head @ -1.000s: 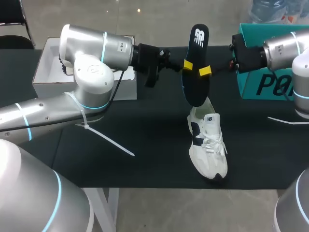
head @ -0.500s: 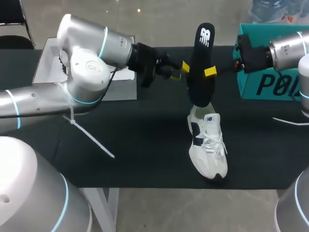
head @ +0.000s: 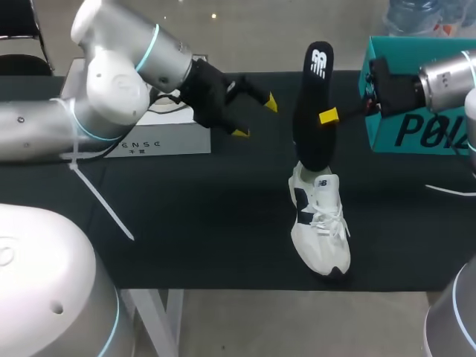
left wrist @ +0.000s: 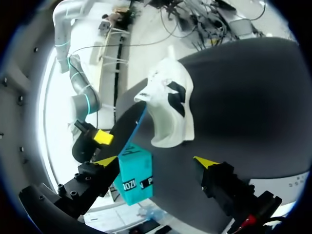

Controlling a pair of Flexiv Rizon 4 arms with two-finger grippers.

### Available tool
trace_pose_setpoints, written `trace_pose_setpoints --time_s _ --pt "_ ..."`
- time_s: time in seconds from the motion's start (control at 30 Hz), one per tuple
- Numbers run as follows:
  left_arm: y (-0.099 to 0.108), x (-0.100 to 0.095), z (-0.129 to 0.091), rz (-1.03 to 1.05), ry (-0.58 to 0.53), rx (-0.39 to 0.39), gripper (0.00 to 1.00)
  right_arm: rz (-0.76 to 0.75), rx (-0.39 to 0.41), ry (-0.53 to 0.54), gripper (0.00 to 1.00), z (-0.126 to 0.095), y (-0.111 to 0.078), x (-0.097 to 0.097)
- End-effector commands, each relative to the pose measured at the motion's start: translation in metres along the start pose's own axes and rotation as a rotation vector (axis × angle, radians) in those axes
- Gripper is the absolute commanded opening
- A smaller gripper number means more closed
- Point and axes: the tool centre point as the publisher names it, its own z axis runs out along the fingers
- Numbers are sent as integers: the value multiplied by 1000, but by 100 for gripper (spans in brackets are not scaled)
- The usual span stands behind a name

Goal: Take the shoe out of the shoebox, open the shoe tongue, remove and reinsert the insole, then place the shoe into the shoebox

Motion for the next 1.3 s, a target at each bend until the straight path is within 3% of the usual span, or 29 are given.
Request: trace_pose_setpoints --time_s 0.03,0.17,0.5,0.57,1.3 --pt "-5 3 -6 -85 61 -29 100 4 1 0 0 0 -3 -3" --pt "-5 13 -12 -262 14 -55 100 1 0 -3 0 -1 -4 -3" --pt "-13 38 -22 -441 -11 -88 100 -7 7 -11 0 -4 -8 -6" --pt "-15 41 -23 -456 58 -102 100 -18 3 -28 0 -6 -8 -6" --pt "-15 41 -23 -456 58 -102 100 -28 24 -77 0 -2 -12 -33"
